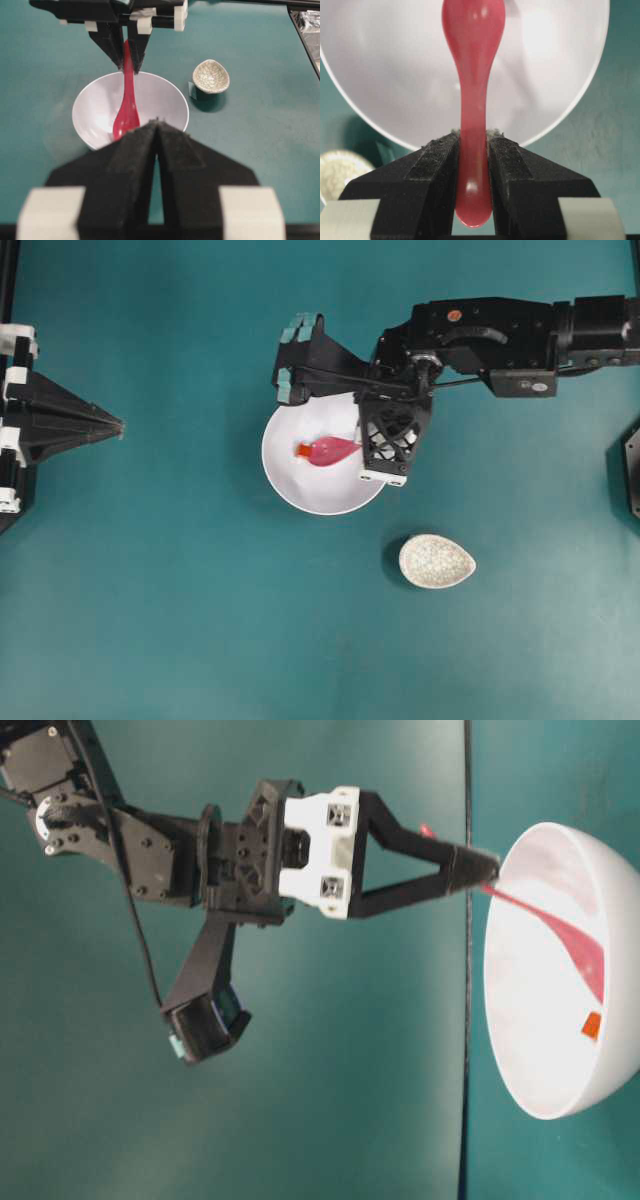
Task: Grip the spoon and scoop the red block from the bowl with right arm.
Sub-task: 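Slide the spoon under the red cube toward the bowl's left side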
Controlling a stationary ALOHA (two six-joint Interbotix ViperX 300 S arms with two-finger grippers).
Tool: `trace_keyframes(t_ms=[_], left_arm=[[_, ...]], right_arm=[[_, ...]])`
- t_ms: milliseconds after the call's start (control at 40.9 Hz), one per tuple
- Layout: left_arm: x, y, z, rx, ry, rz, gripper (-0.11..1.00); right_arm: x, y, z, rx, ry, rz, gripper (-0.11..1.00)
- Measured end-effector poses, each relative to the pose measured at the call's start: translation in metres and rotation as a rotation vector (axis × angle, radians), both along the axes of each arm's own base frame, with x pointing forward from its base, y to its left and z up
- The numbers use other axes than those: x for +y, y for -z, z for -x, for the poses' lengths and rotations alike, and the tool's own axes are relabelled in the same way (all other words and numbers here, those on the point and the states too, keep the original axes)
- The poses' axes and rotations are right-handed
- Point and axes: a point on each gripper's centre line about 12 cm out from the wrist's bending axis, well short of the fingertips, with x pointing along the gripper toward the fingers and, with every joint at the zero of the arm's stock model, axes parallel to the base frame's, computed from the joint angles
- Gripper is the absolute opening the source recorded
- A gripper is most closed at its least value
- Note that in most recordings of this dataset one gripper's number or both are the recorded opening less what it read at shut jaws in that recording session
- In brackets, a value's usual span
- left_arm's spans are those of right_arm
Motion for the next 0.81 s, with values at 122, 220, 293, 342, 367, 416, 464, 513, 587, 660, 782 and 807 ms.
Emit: trace_keyframes(t_ms=[122,220,293,342,367,416,464,513,587,660,782,807], left_arm=[[0.0,0.0,0.0,0.003,0.0,0.0,0.01],[0.0,0.001,0.0,0.006,0.0,0.0,0.01],[0.0,0.001,0.0,0.006,0.0,-0.002,0.01],[0.0,0.001,0.0,0.006,0.0,-0.002,0.01],[0.0,0.001,0.0,0.005,0.0,-0.002,0.01],[0.0,0.001,0.0,0.005,0.0,-0.002,0.01],[0.0,0.001,0.0,0.005,0.0,-0.002,0.01],[0.0,0.001,0.0,0.005,0.0,-0.002,0.01],[0.0,0.001,0.0,0.005,0.0,-0.002,0.01],[0.0,0.001,0.0,0.006,0.0,-0.002,0.01],[0.0,0.001,0.0,0.006,0.0,0.0,0.01],[0.0,0.001,0.0,0.006,0.0,-0.002,0.01]], right_arm=[[-0.001,-0.002,-0.007,-0.033,0.004,0.006,0.25],[-0.001,-0.004,-0.009,-0.05,0.005,0.01,0.25],[0.001,-0.004,-0.01,-0.056,0.005,0.011,0.25],[0.001,-0.004,-0.01,-0.057,0.005,0.011,0.25],[0.002,-0.004,-0.01,-0.057,0.005,0.01,0.25],[0.002,-0.004,-0.011,-0.059,0.005,0.01,0.25],[0.003,-0.004,-0.011,-0.059,0.004,0.01,0.25],[0.004,-0.004,-0.011,-0.059,0.002,0.01,0.25],[0.005,-0.004,-0.011,-0.061,0.001,0.01,0.25],[0.005,-0.004,-0.011,-0.063,-0.001,0.012,0.25],[0.008,-0.004,-0.012,-0.065,-0.005,0.012,0.25],[0.009,-0.004,-0.012,-0.064,-0.008,0.011,0.25]])
